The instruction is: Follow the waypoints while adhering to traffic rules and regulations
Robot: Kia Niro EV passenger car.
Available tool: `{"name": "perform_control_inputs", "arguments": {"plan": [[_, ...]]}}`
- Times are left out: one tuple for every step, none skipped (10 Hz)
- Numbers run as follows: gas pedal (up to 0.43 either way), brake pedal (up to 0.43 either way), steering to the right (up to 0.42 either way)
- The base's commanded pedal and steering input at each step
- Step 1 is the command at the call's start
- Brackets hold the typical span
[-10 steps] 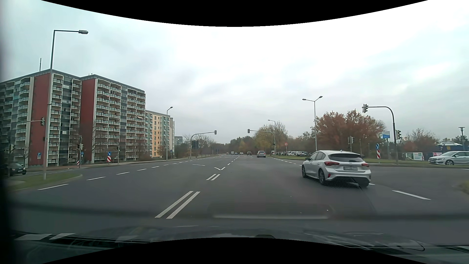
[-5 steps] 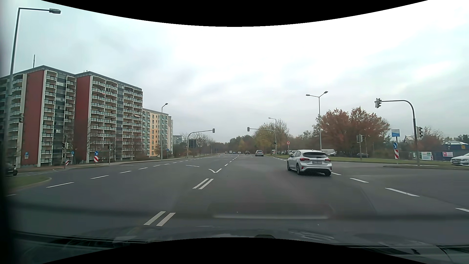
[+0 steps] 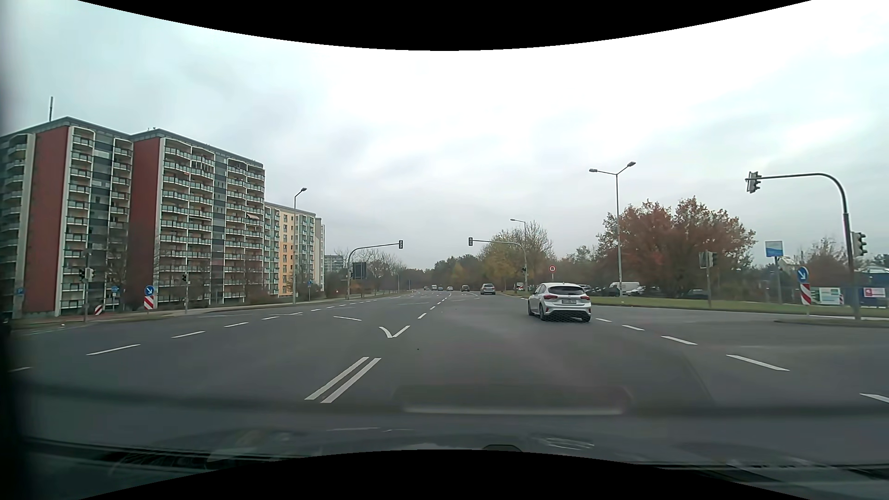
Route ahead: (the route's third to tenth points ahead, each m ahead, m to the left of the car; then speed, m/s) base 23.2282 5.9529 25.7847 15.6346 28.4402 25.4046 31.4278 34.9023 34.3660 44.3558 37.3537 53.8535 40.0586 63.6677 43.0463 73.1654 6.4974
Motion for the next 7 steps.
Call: {"name": "perform_control_inputs", "arguments": {"plan": [[0.28,0.0,0.002],[0.268,0.0,0.002],[0.24,0.0,0.001],[0.228,0.0,-0.002],[0.228,0.0,-0.014],[0.22,0.0,-0.025],[0.209,0.0,-0.038]]}}
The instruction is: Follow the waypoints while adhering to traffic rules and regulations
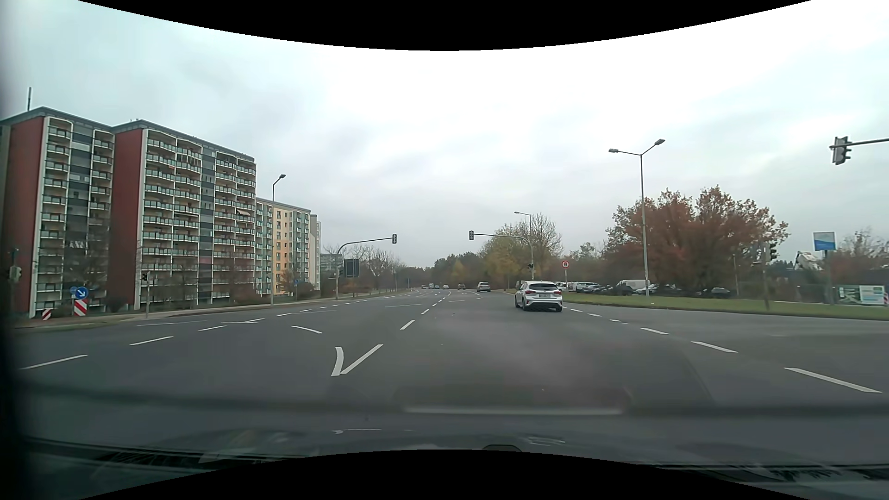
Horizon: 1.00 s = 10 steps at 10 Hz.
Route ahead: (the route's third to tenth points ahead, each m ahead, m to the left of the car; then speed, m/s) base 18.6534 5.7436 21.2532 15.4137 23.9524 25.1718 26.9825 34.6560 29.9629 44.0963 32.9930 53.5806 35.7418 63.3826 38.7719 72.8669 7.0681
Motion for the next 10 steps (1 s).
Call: {"name": "perform_control_inputs", "arguments": {"plan": [[0.197,0.0,-0.047],[0.197,0.0,-0.062],[0.189,0.0,-0.081],[0.169,0.0,-0.105],[0.169,0.0,-0.122],[0.169,0.0,-0.143],[0.157,0.0,-0.161],[0.138,0.0,-0.177],[0.138,0.0,-0.191],[0.138,0.0,-0.2]]}}
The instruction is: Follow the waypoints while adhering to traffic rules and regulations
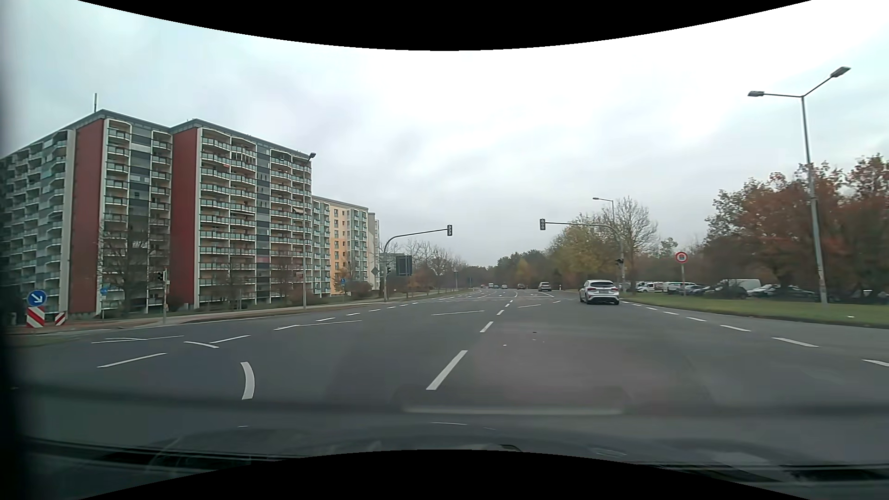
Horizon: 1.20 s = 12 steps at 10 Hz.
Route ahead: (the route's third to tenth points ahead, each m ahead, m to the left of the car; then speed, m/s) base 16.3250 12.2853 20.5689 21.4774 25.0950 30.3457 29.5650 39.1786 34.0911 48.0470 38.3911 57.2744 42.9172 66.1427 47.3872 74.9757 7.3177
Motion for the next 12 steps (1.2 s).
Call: {"name": "perform_control_inputs", "arguments": {"plan": [[0.138,0.0,-0.205],[0.138,0.0,-0.211],[0.13,0.0,-0.215],[0.13,0.0,-0.22],[0.13,0.0,-0.226],[0.13,0.0,-0.234],[0.13,0.0,-0.241],[0.13,0.0,-0.246],[0.13,0.0,-0.253],[0.13,0.0,-0.258],[0.13,0.0,-0.261],[0.13,0.0,-0.266]]}}
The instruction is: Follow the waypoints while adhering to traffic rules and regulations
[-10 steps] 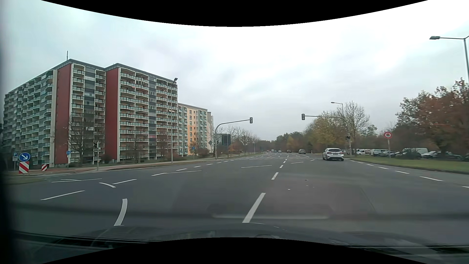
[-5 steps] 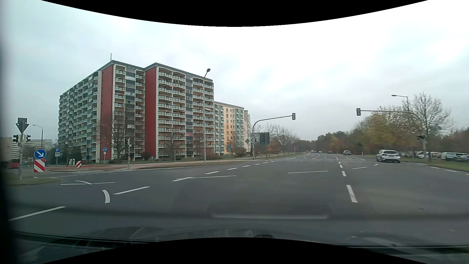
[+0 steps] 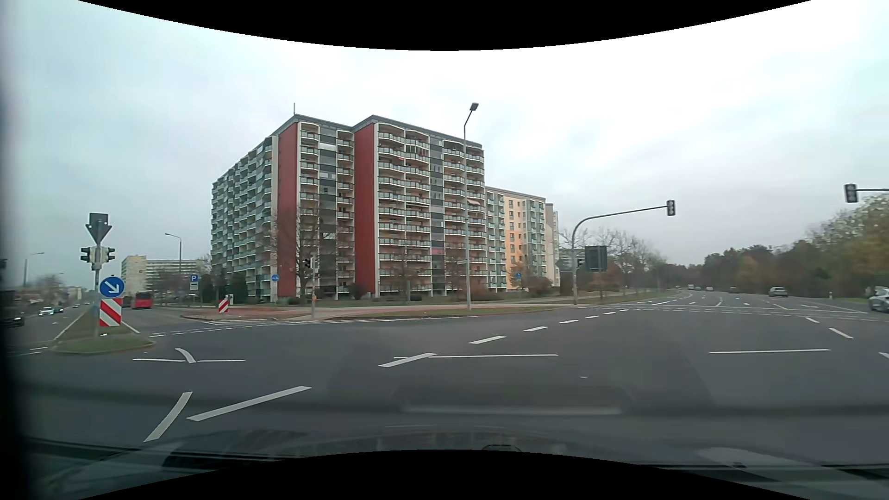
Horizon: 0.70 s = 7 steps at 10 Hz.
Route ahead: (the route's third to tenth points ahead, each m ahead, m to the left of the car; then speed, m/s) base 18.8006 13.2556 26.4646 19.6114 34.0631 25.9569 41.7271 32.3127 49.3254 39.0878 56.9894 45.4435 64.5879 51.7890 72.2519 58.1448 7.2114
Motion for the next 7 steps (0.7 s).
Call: {"name": "perform_control_inputs", "arguments": {"plan": [[0.13,0.0,-0.269],[0.13,0.0,-0.27],[0.13,0.0,-0.27],[0.13,0.0,-0.27],[0.138,0.0,-0.27],[0.138,0.0,-0.27],[0.157,0.0,-0.27]]}}
